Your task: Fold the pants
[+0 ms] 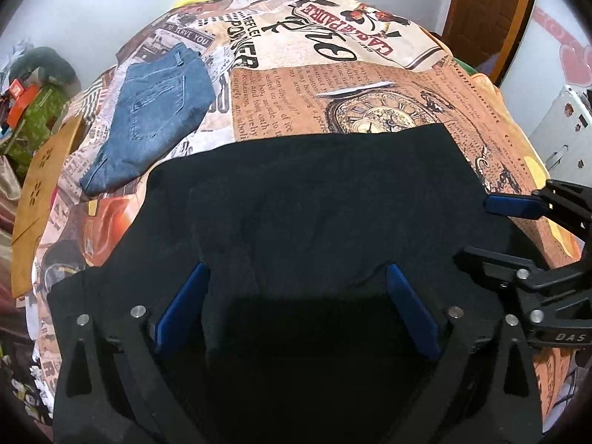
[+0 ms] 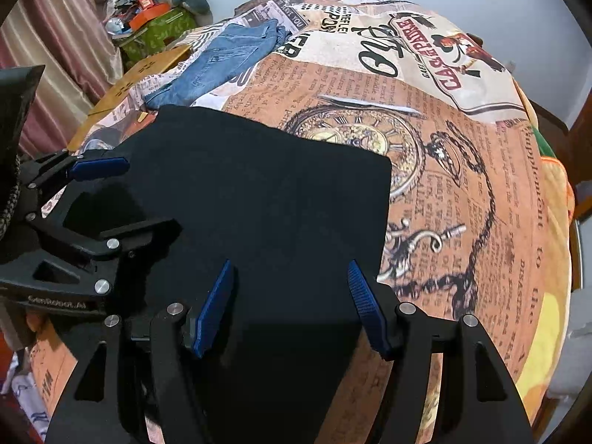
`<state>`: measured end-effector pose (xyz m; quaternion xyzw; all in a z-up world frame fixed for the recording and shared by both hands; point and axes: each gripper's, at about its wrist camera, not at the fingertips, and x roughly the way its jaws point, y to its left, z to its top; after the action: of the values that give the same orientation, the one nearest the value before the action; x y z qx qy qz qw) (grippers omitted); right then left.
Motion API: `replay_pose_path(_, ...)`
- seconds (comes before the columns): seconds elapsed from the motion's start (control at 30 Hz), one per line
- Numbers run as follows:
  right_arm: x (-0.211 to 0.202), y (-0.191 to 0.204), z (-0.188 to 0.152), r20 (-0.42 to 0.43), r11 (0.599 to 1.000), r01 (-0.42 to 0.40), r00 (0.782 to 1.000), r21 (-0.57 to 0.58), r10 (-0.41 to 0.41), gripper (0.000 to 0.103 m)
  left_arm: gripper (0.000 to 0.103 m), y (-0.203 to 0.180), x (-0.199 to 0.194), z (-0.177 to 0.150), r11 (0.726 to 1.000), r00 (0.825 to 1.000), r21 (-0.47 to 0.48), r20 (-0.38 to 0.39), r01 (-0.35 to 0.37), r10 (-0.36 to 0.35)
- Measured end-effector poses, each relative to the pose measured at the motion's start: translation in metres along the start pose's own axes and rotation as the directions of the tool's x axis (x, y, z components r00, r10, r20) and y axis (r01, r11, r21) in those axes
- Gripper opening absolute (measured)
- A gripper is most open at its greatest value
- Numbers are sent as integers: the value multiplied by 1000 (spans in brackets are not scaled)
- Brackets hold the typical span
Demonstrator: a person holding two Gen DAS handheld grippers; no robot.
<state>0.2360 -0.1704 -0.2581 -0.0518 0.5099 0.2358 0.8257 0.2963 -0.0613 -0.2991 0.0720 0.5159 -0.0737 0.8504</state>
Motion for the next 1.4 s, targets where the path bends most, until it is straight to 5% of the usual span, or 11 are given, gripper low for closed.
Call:
replay_pose_path(0.4,-26,7,-10,-12,999,37,999,32,-36,60,101,24,-16,-19,995,1000,-101,-3,-8,7)
replay_pose_path(0.73,-70,39,9,117,999,31,993,-10,-30,61,101,84,-84,-42,975,991,-207,93,-76,96)
replay_pose_path(1.1,-80,100,26,186,993,-39,981,-108,59,64,101,165,-130,-103,903,988,-426,102,-63,117)
replay_pose_path(1.4,-38,133,24,94,981,-40,994,-188,59,64,101,199,-104,-174,814,999,-580,26,34,-22)
